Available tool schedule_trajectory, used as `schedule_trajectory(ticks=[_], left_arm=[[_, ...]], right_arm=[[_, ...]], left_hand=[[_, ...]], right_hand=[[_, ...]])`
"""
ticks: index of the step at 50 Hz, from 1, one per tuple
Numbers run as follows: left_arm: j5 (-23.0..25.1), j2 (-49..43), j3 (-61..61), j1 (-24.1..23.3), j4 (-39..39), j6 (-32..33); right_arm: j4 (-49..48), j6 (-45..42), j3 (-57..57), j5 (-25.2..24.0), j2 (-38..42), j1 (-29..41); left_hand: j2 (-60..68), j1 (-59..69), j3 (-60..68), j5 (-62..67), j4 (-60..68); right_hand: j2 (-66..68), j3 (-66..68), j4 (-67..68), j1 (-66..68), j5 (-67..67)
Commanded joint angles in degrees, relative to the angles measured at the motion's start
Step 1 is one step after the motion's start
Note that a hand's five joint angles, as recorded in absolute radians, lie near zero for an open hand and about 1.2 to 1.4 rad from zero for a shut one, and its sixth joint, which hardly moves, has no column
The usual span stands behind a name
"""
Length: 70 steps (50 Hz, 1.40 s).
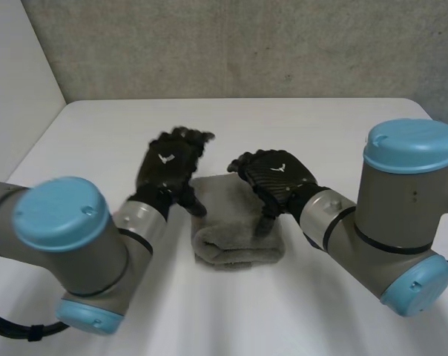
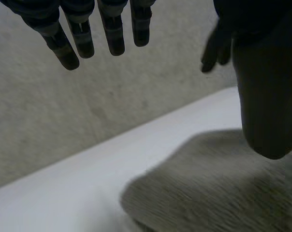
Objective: Fold the towel.
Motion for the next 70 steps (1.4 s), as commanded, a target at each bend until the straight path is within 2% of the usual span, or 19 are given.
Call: schedule_trajectory(ticks=[1, 6, 15, 20, 23, 27, 28, 30, 32, 33, 35, 40, 70], left_arm=[[-0.09, -8.07, 2.69, -2.28, -3.85, 0.17], [-0.09, -10.90, 3.93, -2.28, -6.75, 0.26], [0.00, -8.44, 5.16, -1.67, -9.22, 0.52], [0.00, 1.03, 7.96, -1.58, -14.30, 0.44], [0.00, 6.56, 10.16, -1.41, -17.90, 0.17], [-0.26, 11.25, 12.90, -0.44, -22.32, 0.00], [-0.79, 13.16, 14.11, 0.43, -24.84, -0.18], [-2.20, 14.32, 15.53, 1.58, -27.68, -0.36], [-7.27, 15.46, 17.89, 2.98, -32.14, -2.80], [-7.30, 15.47, 17.91, 2.99, -32.16, -2.82], [-12.28, 15.73, 20.09, 3.08, -35.92, -5.18], [-14.15, 16.26, 21.07, 2.99, -39.45, -5.89], [-14.15, 16.26, 21.16, 3.08, -39.89, -6.16]], right_arm=[[-4.36, 0.08, 1.96, -0.70, 7.03, -1.82], [-4.90, 0.08, 1.08, -0.35, 11.18, -2.52], [-4.46, 0.26, 0.90, 0.27, 8.99, -3.75], [-4.37, 1.74, 1.87, 0.71, -1.27, -4.81], [-4.37, 2.72, 1.78, 1.15, -4.46, -4.98], [-4.46, 7.62, 0.55, 5.52, -13.75, -6.47], [-4.46, 7.64, 0.55, 5.54, -13.78, -6.48], [-2.88, 8.52, -0.94, 9.48, -18.68, -8.58], [-1.05, 8.43, -1.64, 11.15, -20.00, -9.20], [1.06, 8.17, -2.43, 12.13, -20.45, -9.46], [3.17, 7.99, -3.40, 12.66, -20.20, -9.38], [5.83, 6.85, -4.28, 13.37, -19.40, -9.29], [5.74, 5.09, -3.58, 13.98, -18.70, -8.41]], left_hand=[[-2.18, -2.45, -1.50, -10.92, -2.55], [-2.51, -2.78, -1.84, -11.25, -2.88], [-3.36, -3.63, -2.68, -12.09, -3.73], [-4.03, -4.30, -3.35, -12.76, -4.40], [-4.36, -4.63, -3.69, -13.10, -4.73], [-4.37, -4.64, -3.69, -13.10, -4.74], [-4.20, -4.47, -3.52, -12.94, -4.57], [-4.20, -4.47, -3.52, -12.93, -4.57], [-4.20, -4.47, -3.52, -12.93, -4.57], [-4.20, -4.47, -3.52, -12.93, -4.57], [-4.20, -4.47, -3.52, -12.93, -4.57], [-4.37, -4.64, -3.69, -13.10, -4.74], [-4.37, -4.64, -3.69, -13.10, -4.74]], right_hand=[[-5.04, -4.44, -5.13, -3.45, -3.41], [-5.04, -4.44, -5.13, -3.45, -3.41], [-5.04, -4.44, -5.13, -3.45, -3.41], [-5.04, -4.44, -5.13, -3.45, -3.41], [-5.04, -4.44, -5.13, -3.45, -3.41], [-5.04, -4.44, -5.13, -3.45, -3.41], [-5.04, -4.44, -5.13, -3.45, -3.41], [-5.04, -4.44, -5.13, -3.45, -3.41], [-5.04, -4.44, -5.13, -3.45, -3.41], [-5.04, -4.44, -5.13, -3.45, -3.41], [-5.04, -4.44, -5.13, -3.45, -3.41], [-5.04, -4.44, -5.13, -3.45, -3.41], [-5.04, -4.44, -5.13, -3.45, -3.41]])
